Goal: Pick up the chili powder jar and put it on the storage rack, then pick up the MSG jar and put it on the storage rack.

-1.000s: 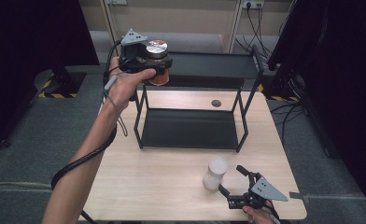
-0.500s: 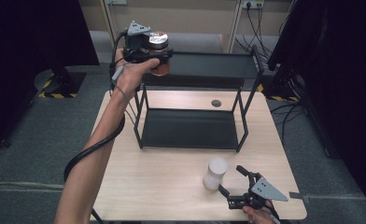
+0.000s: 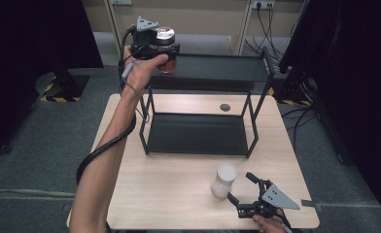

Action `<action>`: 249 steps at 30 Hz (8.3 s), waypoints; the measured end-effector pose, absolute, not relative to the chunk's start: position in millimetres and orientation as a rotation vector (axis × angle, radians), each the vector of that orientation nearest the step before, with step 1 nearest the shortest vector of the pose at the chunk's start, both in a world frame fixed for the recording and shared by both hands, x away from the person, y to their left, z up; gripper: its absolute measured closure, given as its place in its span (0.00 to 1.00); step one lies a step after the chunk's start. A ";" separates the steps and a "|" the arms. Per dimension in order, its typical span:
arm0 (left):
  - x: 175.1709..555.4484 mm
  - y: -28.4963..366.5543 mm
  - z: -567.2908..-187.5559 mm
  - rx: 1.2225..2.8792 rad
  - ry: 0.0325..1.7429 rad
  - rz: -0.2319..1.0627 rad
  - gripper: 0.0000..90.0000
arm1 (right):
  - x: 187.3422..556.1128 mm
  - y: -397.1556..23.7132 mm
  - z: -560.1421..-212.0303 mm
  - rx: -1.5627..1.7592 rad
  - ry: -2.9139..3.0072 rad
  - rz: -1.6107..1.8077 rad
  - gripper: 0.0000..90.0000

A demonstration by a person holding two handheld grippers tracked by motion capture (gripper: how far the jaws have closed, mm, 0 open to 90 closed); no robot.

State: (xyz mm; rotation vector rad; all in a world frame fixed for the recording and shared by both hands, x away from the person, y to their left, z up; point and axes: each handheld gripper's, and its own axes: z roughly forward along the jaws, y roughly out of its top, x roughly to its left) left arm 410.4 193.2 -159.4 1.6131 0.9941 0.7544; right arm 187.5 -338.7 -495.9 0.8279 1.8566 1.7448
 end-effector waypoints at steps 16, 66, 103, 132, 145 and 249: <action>421.7 185.1 -168.5 1.616 1.029 0.765 0.34 | 187.9 -339.4 -496.0 0.826 1.859 1.747 0.00; 396.1 197.4 -200.7 1.529 1.013 0.741 0.01 | 188.5 -338.2 -496.5 0.825 1.866 1.747 0.00; 329.1 222.7 -269.2 1.508 0.820 0.649 0.01 | 189.1 -336.6 -496.5 0.824 1.872 1.751 0.00; 278.7 225.7 -326.9 1.542 0.707 0.558 0.01 | 189.0 -336.5 -496.4 0.826 1.865 1.755 0.00; 259.5 229.9 -352.3 1.535 0.683 0.520 0.01 | 189.2 -336.3 -496.6 0.826 1.862 1.758 0.00; 185.3 245.9 -497.7 1.501 0.665 0.454 0.01 | 193.1 -334.9 -496.4 0.834 1.842 1.752 0.00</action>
